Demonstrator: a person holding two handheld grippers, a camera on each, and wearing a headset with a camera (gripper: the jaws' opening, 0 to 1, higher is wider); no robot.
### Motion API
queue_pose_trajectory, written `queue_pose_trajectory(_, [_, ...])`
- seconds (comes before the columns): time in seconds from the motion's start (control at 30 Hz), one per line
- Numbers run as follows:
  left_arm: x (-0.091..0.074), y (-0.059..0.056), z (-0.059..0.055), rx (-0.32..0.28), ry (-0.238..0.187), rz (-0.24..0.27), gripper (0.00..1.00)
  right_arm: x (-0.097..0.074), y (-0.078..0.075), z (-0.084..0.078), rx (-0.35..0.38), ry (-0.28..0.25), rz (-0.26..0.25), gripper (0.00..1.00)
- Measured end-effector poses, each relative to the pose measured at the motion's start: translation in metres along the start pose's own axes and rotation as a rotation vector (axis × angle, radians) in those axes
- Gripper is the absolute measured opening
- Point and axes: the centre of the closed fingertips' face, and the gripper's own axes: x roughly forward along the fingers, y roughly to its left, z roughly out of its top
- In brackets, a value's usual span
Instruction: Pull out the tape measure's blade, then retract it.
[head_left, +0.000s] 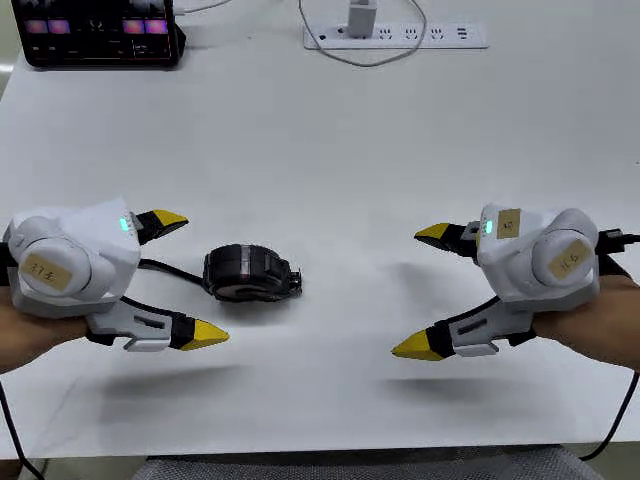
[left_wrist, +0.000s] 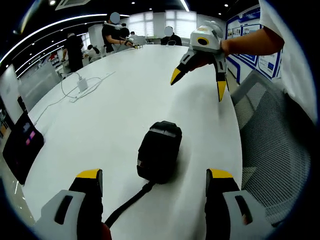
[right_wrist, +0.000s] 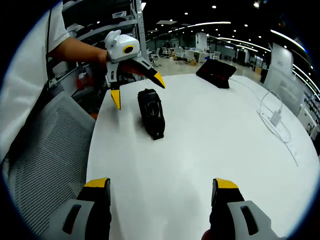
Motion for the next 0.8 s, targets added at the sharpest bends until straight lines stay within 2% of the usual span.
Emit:
queue_pose_trajectory(0.37, [0.012,0.002,0.0,0.05,0.048,-0.025,0.78,0.009,-0.004,0.009,-0.016,-0.008,0.02,0.82])
queue_pose_trajectory(0.43, [0.012,0.004,-0.001,0.077,0.062,-0.016,0.74,0.011,-0.004,0.009,-0.017,-0.008,0.025,0.82])
queue_pose_trajectory(0.7, [0.016,0.003,0.003,0.082,0.066,-0.038,0.66,0.016,-0.006,0.013,-0.028,-0.017,0.036,0.81])
queue_pose_trajectory(0.8, [0.018,0.003,0.002,0.094,0.073,-0.04,0.6,0.018,-0.006,0.014,-0.03,-0.018,0.041,0.8])
